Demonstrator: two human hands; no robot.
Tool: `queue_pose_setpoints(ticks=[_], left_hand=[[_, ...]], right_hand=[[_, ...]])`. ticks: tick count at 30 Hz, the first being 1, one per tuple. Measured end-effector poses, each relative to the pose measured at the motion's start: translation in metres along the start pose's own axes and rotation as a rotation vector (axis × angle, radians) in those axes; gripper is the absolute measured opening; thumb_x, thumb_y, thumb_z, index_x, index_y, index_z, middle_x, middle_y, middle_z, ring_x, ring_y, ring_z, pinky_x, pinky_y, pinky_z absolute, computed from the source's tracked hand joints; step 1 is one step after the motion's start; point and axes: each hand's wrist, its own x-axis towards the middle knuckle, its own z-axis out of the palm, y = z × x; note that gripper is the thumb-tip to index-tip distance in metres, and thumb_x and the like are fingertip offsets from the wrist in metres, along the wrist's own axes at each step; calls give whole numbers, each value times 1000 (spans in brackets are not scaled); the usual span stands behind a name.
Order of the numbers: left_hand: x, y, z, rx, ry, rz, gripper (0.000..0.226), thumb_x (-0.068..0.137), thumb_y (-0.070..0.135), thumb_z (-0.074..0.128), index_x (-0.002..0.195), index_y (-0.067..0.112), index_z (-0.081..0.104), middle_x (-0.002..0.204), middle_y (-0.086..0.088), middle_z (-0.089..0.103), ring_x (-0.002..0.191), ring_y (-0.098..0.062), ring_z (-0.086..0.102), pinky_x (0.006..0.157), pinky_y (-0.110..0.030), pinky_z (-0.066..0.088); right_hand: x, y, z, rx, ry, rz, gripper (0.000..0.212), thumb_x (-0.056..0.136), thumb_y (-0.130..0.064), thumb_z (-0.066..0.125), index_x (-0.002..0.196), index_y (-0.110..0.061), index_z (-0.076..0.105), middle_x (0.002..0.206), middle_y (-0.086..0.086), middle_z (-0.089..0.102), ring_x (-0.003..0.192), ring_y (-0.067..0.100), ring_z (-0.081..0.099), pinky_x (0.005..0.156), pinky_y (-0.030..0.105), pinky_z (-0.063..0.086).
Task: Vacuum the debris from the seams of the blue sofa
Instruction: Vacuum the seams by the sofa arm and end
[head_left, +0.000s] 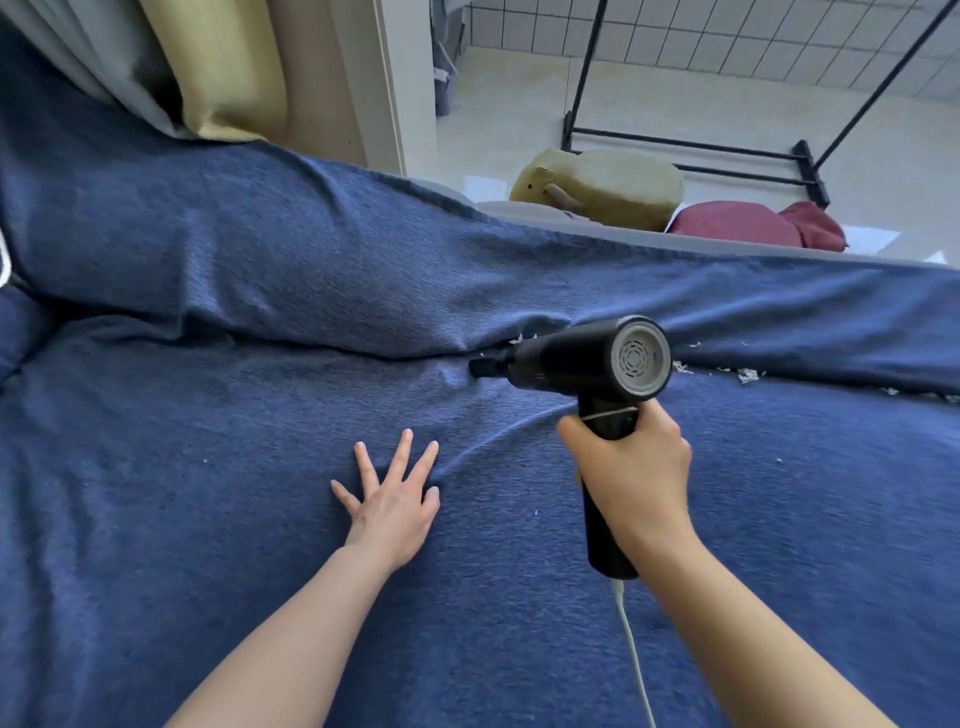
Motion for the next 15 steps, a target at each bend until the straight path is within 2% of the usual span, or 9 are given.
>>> queue_pose_setpoints(ticks=[2, 6, 12, 15], left_hand=[[0, 0, 4, 7, 37, -13, 56, 103, 44, 26, 151, 46, -3, 158, 16, -24, 141, -40, -30, 106, -76, -2], [2, 6, 6, 18, 58, -37, 58, 101, 49, 27, 150, 47, -4, 158, 16, -23, 141, -41, -29, 105, -76, -1], [8, 33, 11, 107, 42, 87, 57, 102, 47, 29, 150, 47, -2, 158, 20, -20, 142, -38, -28, 104, -78, 0], [8, 57, 17, 121, 31, 79, 59, 102, 50, 30, 151, 46, -3, 158, 19, -22, 141, -41, -29, 103, -79, 0]], right_hand=[[6, 1, 0, -2, 13, -14, 22, 71, -33, 70, 80, -15, 59, 67, 4, 69, 73, 26, 67, 62, 32, 49], [21, 2, 1, -11, -17, -2, 29, 63, -41, 63, 80, -18, 58, 69, 4, 69, 74, 28, 68, 70, 39, 56], [27, 9, -30, -31, 7, -14, 20, 72, -31, 72, 78, -17, 58, 70, 7, 69, 75, 32, 70, 72, 39, 56], [23, 16, -44, -40, -27, -8, 19, 72, -29, 72, 74, -16, 58, 66, 6, 68, 74, 33, 69, 71, 40, 57]])
